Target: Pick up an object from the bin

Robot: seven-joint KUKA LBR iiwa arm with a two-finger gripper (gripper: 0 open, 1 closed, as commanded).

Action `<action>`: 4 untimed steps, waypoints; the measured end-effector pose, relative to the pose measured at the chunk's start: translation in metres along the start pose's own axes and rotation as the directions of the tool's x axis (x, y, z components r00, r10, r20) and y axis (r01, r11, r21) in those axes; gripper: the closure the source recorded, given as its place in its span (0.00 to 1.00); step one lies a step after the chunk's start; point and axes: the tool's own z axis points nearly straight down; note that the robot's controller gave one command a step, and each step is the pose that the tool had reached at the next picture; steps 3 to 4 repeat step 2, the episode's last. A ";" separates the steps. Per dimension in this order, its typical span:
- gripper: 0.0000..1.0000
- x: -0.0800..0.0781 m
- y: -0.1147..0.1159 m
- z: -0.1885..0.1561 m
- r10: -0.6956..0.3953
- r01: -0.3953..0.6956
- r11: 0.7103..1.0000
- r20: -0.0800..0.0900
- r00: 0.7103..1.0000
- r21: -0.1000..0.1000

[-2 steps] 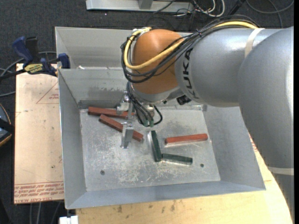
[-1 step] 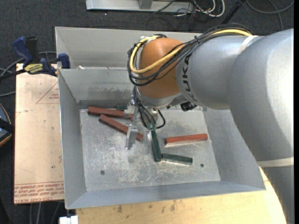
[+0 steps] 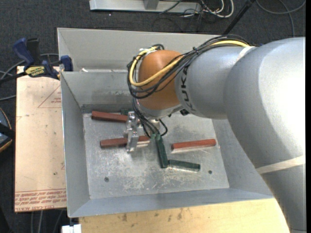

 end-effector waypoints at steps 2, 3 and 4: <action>1.00 -0.005 -0.030 -0.161 -0.030 0.030 1.000 -0.014 0.999 0.004; 1.00 -0.005 -0.030 -0.161 -0.030 0.030 1.000 -0.014 0.999 0.004; 1.00 -0.005 -0.030 -0.161 -0.030 0.030 1.000 -0.014 0.999 0.004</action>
Offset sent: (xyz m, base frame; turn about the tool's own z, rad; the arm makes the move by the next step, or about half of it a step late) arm 0.0013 -0.0311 0.1596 -0.0320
